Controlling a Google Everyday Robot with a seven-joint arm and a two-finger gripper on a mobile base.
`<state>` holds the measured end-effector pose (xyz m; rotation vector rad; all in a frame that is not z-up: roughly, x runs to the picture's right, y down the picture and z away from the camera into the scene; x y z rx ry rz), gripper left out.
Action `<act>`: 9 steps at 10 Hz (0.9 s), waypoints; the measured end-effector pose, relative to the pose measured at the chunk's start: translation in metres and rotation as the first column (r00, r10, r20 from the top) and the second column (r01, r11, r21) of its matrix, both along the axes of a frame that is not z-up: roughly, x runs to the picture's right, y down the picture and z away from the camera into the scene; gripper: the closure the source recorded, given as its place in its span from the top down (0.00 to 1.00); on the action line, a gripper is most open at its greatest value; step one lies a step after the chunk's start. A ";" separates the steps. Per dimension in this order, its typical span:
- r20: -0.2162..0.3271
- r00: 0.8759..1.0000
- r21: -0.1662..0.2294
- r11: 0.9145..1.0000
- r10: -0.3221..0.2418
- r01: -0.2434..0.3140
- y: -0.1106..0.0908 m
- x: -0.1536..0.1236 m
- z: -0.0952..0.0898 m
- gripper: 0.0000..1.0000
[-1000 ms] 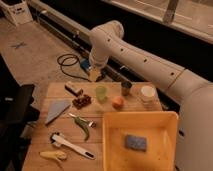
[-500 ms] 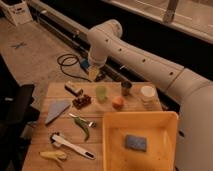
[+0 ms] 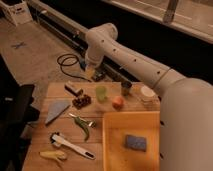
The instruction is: Place eraser in metal cup
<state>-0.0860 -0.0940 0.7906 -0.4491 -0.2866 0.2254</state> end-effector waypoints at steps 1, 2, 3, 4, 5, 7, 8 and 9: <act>0.005 1.000 -0.034 0.999 0.010 -0.010 0.010 -0.010 0.021 0.65; 0.009 1.000 -0.067 0.998 0.018 -0.017 0.018 -0.021 0.039 0.65; 0.015 1.000 -0.093 0.995 0.023 -0.021 0.023 -0.033 0.052 0.65; 0.023 1.000 -0.109 0.994 0.022 -0.019 0.026 -0.043 0.058 0.65; 0.033 0.999 -0.126 0.992 0.023 -0.019 0.029 -0.054 0.066 0.65; 0.064 0.998 -0.130 0.991 0.022 -0.013 0.033 -0.076 0.074 0.65; 0.065 0.998 -0.128 0.992 0.023 -0.015 0.032 -0.077 0.073 0.65; 0.061 0.998 -0.128 0.992 0.025 -0.017 0.032 -0.073 0.074 0.65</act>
